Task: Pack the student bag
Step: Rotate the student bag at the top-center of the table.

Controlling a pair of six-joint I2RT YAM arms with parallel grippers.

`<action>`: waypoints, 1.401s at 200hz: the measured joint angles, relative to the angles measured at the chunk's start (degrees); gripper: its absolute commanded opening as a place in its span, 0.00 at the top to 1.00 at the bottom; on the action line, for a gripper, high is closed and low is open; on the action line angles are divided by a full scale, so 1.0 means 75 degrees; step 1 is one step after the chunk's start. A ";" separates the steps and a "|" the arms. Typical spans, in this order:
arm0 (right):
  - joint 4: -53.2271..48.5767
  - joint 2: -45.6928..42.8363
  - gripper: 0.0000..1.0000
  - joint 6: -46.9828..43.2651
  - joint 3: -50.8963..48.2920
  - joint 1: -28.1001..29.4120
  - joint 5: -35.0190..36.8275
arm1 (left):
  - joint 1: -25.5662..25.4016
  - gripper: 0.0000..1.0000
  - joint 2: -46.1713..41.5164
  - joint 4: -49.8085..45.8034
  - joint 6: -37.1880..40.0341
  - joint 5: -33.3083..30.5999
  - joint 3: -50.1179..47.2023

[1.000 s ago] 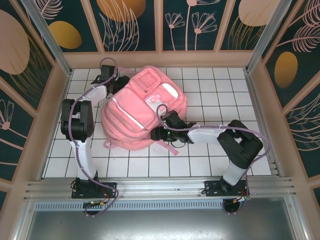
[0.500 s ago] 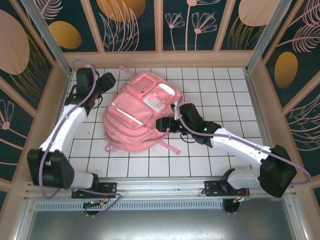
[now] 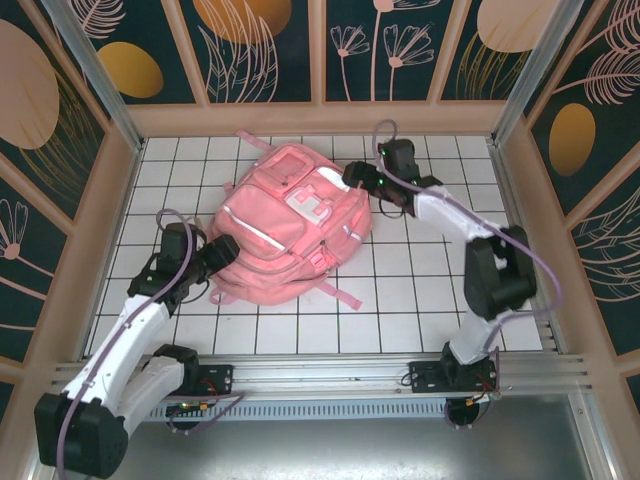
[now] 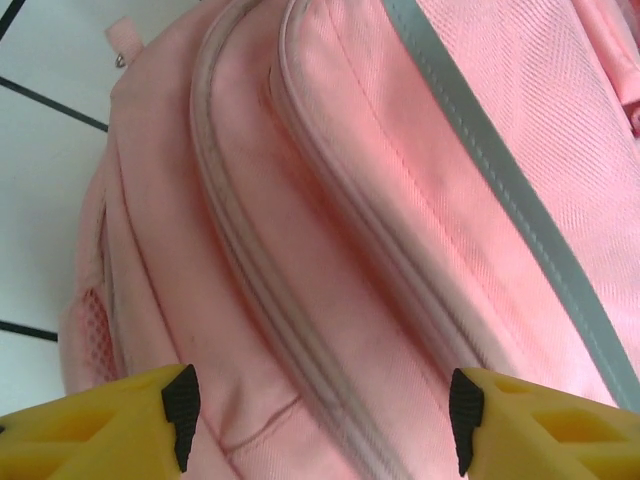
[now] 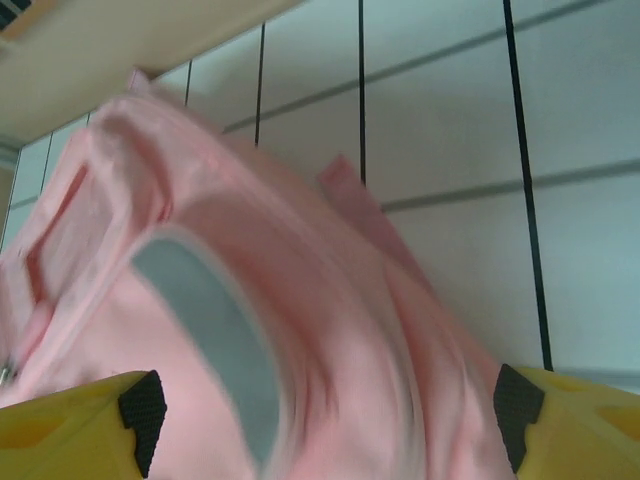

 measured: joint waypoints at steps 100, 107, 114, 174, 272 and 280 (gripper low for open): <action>0.0216 0.1731 0.67 -0.0108 0.0883 -0.0329 -0.1058 | 0.0003 0.31 0.0664 0.0501 -0.0449 0.0679 -0.0962; 0.0283 0.1649 0.67 -0.0108 0.0705 -0.0353 -0.1035 | 0.0009 0.31 0.0959 0.0714 -0.0449 0.0679 -0.0938; 0.0289 0.1588 0.68 -0.0102 0.0600 -0.0385 -0.1020 | 0.0009 0.31 0.1151 0.0883 -0.0449 0.0682 -0.0935; 0.1201 -0.1055 0.69 0.0393 -0.2690 -0.0627 0.0405 | -0.0259 0.32 0.4779 0.1148 -0.0035 0.0204 0.1891; 0.0140 -0.4220 0.56 0.0662 -0.4255 0.0280 0.1492 | -0.0548 0.36 0.3736 0.1472 0.0688 -0.0420 0.2999; 0.0119 -0.4316 0.57 0.0606 -0.4255 0.0344 0.1443 | -0.0612 0.38 0.3273 0.1547 0.0708 -0.0315 0.2672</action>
